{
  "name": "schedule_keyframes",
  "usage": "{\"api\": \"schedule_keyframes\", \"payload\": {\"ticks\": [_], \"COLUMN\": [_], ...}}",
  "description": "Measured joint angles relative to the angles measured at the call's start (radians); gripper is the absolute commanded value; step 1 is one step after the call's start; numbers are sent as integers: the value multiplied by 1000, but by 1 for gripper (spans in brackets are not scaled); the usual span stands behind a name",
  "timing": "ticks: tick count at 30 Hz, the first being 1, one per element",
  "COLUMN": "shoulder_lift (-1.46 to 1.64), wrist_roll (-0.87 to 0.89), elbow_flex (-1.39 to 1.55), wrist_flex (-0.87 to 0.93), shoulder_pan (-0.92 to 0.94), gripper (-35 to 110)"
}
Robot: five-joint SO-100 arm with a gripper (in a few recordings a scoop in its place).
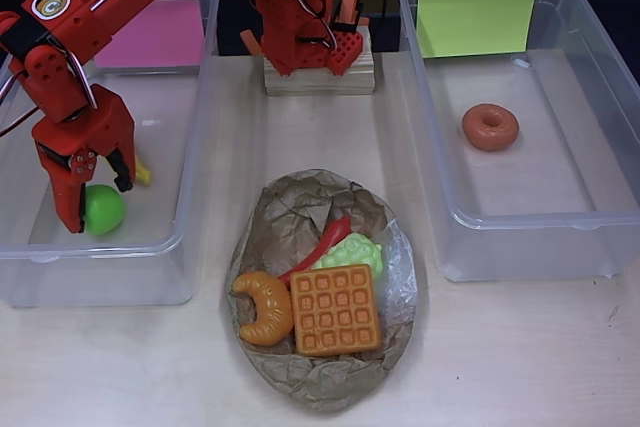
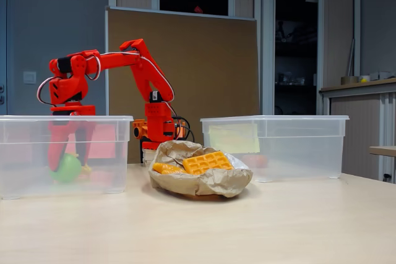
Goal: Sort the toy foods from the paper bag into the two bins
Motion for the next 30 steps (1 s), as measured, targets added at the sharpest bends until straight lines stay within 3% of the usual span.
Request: {"api": "schedule_keyframes", "payload": {"ticks": [18,30], "shoulder_lift": [508,607], "wrist_roll": [21,146], "elbow_flex": [8,-26], "wrist_flex": [291,284], "shoulder_pan": [-72,-552], "gripper": [34,34]}}
